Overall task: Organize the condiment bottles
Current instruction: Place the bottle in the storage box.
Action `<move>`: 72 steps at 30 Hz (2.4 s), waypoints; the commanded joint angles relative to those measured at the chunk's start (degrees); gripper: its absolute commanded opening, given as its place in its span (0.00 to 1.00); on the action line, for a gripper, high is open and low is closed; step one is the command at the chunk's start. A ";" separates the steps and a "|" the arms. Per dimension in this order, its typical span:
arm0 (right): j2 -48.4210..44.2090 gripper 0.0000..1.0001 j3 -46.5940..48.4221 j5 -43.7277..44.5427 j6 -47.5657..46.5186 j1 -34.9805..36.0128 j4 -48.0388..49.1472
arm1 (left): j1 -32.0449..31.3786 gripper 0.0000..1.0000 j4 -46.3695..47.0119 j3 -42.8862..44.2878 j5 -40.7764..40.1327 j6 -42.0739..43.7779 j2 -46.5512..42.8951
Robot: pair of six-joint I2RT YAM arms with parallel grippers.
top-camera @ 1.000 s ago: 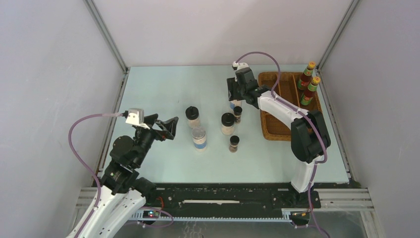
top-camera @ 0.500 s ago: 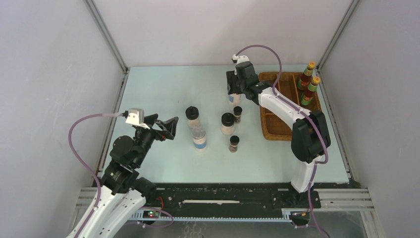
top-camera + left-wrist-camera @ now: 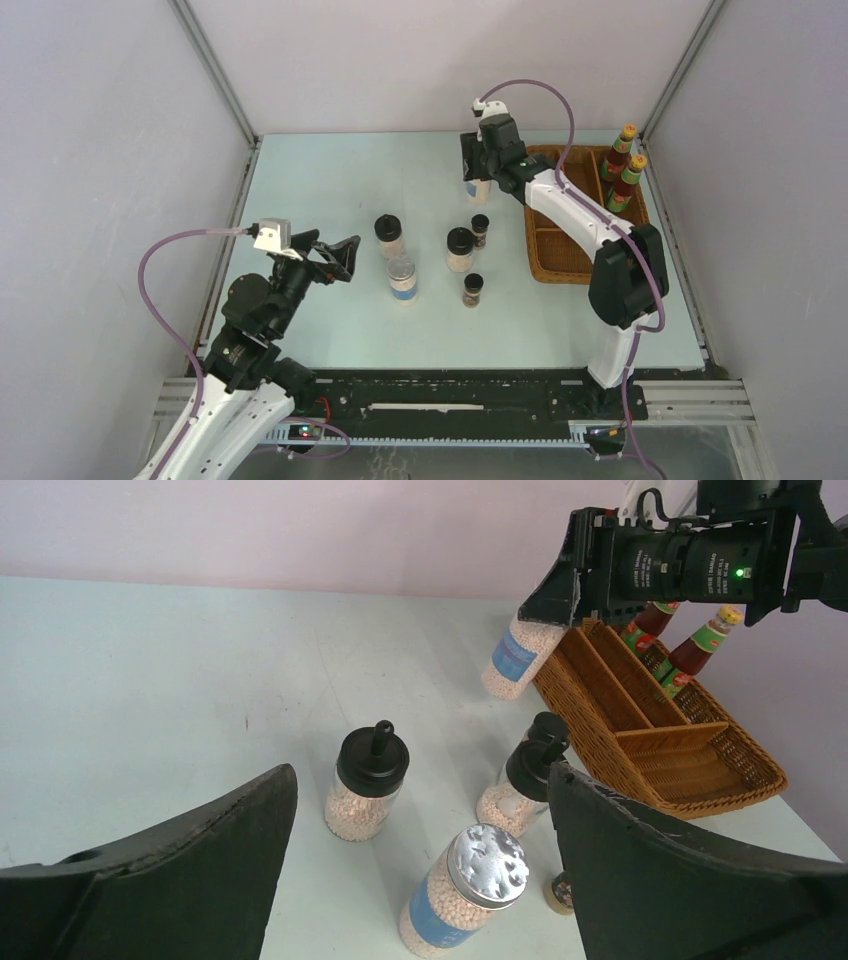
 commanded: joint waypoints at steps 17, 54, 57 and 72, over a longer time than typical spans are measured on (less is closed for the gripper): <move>-10.23 0.00 6.41 2.24 -1.27 -12.27 2.02 | -0.25 1.00 1.80 -1.50 0.81 -0.03 0.39; -2.03 0.00 7.04 7.50 5.72 -27.27 4.65 | -0.25 1.00 2.51 -1.43 0.70 -0.03 2.40; -1.18 0.00 7.17 7.50 5.99 -27.56 4.79 | -0.25 1.00 2.49 -1.41 0.67 -0.03 2.59; 3.66 0.00 9.11 6.87 6.81 -27.77 5.41 | -0.25 1.00 2.49 -1.50 0.25 -0.03 3.11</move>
